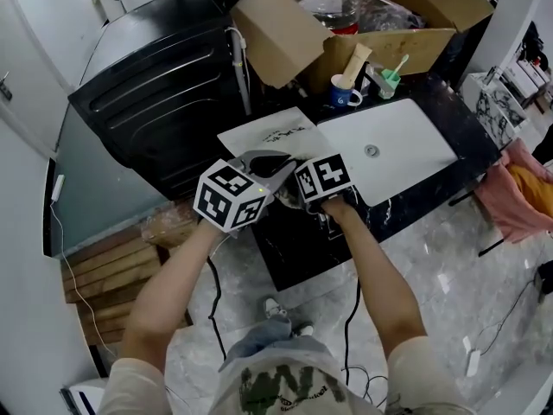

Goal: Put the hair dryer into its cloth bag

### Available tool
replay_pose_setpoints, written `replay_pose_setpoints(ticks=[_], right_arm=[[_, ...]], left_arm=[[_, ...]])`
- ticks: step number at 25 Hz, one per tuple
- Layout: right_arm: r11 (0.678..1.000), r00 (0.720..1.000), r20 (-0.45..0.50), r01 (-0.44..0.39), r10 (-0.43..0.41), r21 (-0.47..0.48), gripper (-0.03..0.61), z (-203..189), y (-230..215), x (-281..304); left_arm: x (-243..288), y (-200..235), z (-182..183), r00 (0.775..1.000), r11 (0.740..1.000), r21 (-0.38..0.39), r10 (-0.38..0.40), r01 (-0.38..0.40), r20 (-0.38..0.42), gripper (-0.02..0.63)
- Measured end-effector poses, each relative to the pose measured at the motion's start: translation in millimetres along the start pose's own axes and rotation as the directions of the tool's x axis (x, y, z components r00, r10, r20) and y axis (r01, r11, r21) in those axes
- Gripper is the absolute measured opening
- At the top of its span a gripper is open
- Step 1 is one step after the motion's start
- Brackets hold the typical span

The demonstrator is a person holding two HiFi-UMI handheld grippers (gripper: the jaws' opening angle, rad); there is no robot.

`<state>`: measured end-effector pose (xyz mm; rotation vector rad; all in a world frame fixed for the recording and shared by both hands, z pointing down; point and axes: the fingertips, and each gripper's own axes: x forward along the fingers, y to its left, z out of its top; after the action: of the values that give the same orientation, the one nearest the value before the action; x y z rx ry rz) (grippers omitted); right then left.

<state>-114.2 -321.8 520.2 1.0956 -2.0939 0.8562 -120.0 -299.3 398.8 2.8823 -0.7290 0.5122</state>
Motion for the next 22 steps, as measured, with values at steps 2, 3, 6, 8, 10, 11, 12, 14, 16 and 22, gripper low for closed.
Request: replay_pose_setpoints(ticks=[2,3,6,8,10,11,12,14,16,22], right_arm=[[1.0,1.0,0.01,-0.008,0.007,0.025,0.256,2.7,-2.5,3.0],[0.999,1.0,0.019,-0.018,0.018,0.047,0.256,4.6,-3.1,4.3],[0.99,0.997,0.06,-0.063,0.056,0.125,0.258,12.3,-4.4,7.5],[0.985,0.995,0.077,-0.074,0.062,0.159,0.257,15.8,-7.7,9.6],[0.982,0.995,0.081,-0.069,0.056,0.177,0.257,17.7,-11.4,12.5],[0.981,0.995,0.083,-0.066,0.051,0.185,0.258,18.5,-13.0,13.9],[0.979,0.995,0.087,-0.063,0.047,0.192,0.257,19.3,-14.6,15.1],[0.976,0.994,0.101,-0.057,0.036,0.211,0.257,21.2,-18.7,16.6],[0.97,0.993,0.119,-0.053,0.025,0.237,0.256,24.4,-23.6,17.5],[0.959,0.991,0.136,-0.049,0.011,0.279,0.258,33.1,-30.6,20.4]], left_arm=[[-0.3,0.1,0.6,1.0,0.999,-0.035,-0.009,0.009,0.013,0.031],[-0.9,0.2,1.0,1.0,0.998,-0.062,-0.017,0.018,0.022,0.031],[-2.9,-0.5,1.4,0.998,0.993,-0.112,-0.042,0.046,0.039,0.031],[-3.4,-0.7,0.1,0.998,0.992,-0.114,-0.047,0.051,0.038,0.03],[-4.4,0.5,-1.3,0.998,0.992,-0.116,-0.047,0.051,0.036,0.031],[-5.0,1.0,-2.2,0.998,0.992,-0.116,-0.046,0.05,0.034,0.029],[-5.6,1.2,-3.1,0.998,0.992,-0.114,-0.046,0.049,0.032,0.031],[-6.7,0.3,-4.8,0.999,0.993,-0.105,-0.047,0.05,0.027,0.03],[-7.5,-1.2,-7.0,0.998,0.994,-0.096,-0.052,0.053,0.02,0.03],[-8.2,-3.6,-16.2,0.998,0.995,-0.079,-0.066,0.065,-0.006,0.029]])
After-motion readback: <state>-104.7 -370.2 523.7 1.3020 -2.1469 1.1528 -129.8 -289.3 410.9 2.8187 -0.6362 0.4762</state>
